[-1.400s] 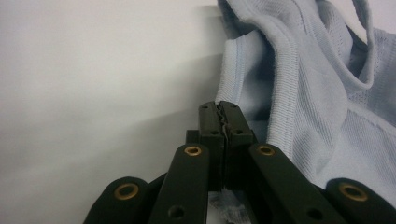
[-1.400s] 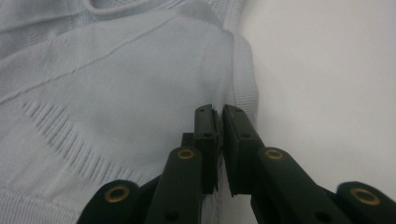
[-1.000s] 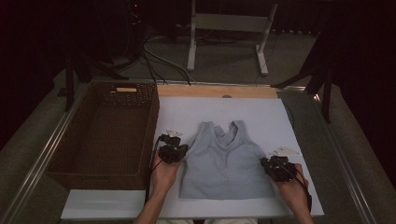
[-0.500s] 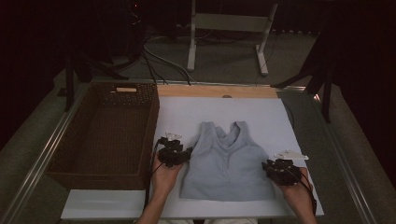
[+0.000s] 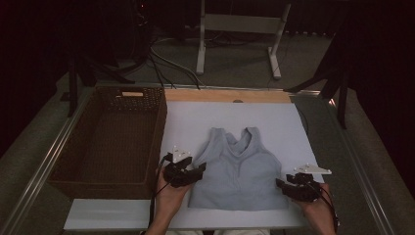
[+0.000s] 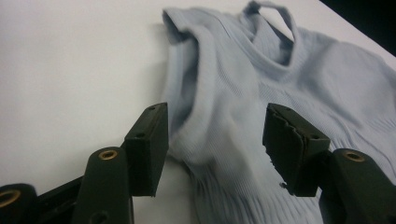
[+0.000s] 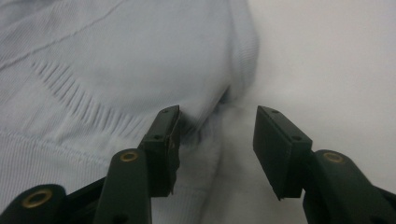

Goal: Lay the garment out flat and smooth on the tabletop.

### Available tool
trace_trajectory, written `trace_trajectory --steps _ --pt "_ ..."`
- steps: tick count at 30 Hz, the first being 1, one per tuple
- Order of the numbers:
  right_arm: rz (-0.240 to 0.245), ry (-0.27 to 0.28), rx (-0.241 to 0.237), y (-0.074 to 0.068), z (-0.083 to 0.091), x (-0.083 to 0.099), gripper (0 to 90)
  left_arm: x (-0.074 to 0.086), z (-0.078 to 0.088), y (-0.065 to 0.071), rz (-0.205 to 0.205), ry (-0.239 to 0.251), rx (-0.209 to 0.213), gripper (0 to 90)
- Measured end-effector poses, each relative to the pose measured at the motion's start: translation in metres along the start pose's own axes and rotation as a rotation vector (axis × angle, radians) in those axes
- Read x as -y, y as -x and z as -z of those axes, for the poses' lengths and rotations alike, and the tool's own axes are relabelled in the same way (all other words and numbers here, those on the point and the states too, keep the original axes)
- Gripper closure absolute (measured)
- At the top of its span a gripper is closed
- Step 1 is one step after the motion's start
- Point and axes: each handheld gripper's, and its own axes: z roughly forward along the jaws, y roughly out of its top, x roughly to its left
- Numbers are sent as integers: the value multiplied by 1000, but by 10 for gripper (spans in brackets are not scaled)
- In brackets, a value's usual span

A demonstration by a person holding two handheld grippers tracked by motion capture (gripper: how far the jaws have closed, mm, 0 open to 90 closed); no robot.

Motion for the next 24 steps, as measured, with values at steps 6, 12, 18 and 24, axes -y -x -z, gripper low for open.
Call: trace_trajectory --steps 6,12,18,24 --pt "8 -66 -28 -5 -8 1 624 14 -9 -1 17 -57 18 439" --pt "49 -95 -32 -11 -8 0 829 19 -15 -1 33 -112 57 527" --pt "46 -70 -37 -11 2 1 837 20 -16 4 45 -139 85 829" --pt "34 -60 -41 -7 9 6 837 19 -12 6 76 -149 119 839"
